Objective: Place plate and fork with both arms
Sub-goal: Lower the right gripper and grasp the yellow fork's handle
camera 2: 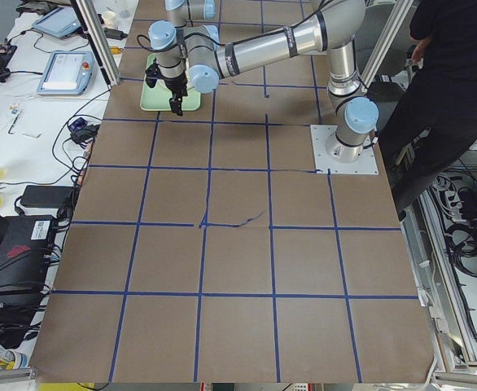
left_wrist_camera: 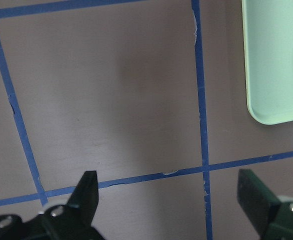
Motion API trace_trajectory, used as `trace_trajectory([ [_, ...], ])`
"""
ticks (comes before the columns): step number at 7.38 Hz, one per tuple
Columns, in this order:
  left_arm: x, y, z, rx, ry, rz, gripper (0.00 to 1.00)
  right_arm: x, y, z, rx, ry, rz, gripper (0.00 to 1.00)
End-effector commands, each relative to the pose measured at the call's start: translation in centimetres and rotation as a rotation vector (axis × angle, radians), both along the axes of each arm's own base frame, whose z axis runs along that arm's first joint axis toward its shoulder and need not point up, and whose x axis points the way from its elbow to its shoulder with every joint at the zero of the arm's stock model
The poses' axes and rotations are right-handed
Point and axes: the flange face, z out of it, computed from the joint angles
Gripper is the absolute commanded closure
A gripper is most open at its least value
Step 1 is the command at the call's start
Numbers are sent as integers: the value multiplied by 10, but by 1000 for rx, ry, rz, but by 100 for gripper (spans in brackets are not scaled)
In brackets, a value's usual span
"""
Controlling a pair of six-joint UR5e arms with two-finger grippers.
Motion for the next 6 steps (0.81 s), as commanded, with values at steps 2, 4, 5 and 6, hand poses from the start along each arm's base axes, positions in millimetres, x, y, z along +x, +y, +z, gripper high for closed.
trace_trajectory([
  [2, 2, 0, -1, 0, 1, -12, 0, 0, -1, -5, 4, 1, -1, 45],
  [4, 6, 0, -1, 0, 1, -6, 0, 1, 0, -5, 2, 0, 2, 45],
  [5, 6, -1, -1, -2, 1, -8, 0, 1, 0, -4, 1, 0, 2, 56],
  [6, 6, -1, -1, -2, 1, -11, 0, 1, 0, -4, 0, 1, 2, 80],
])
